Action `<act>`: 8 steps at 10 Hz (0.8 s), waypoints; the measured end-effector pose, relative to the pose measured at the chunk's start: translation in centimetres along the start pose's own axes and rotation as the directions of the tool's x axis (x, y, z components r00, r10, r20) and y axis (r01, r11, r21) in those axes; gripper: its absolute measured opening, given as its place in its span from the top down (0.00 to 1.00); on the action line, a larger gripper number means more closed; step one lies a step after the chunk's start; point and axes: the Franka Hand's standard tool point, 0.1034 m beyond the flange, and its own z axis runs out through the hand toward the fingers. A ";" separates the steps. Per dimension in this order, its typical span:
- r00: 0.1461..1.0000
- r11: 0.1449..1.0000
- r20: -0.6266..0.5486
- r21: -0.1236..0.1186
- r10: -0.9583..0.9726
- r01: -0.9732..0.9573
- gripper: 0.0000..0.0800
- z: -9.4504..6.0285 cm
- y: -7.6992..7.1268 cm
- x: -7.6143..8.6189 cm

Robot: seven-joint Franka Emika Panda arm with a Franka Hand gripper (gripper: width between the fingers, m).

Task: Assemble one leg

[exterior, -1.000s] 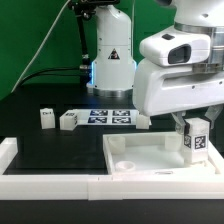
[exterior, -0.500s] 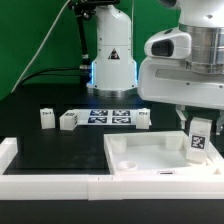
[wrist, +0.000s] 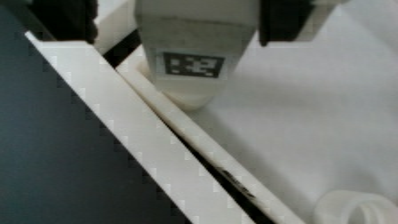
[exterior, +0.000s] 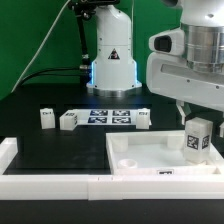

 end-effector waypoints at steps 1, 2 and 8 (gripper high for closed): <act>1.000 1.000 0.000 0.000 -0.007 0.007 0.30 0.0 -0.1 -0.1; 0.984 0.984 -0.008 -0.009 -0.177 0.177 0.22 0.0 -0.1 -0.2; 0.438 0.439 -0.024 -0.043 -0.899 0.898 0.19 0.2 0.1 0.8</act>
Offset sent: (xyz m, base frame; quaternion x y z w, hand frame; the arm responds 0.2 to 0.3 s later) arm 0.0009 -0.0026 0.0000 -0.0335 0.0624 -0.4953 0.8658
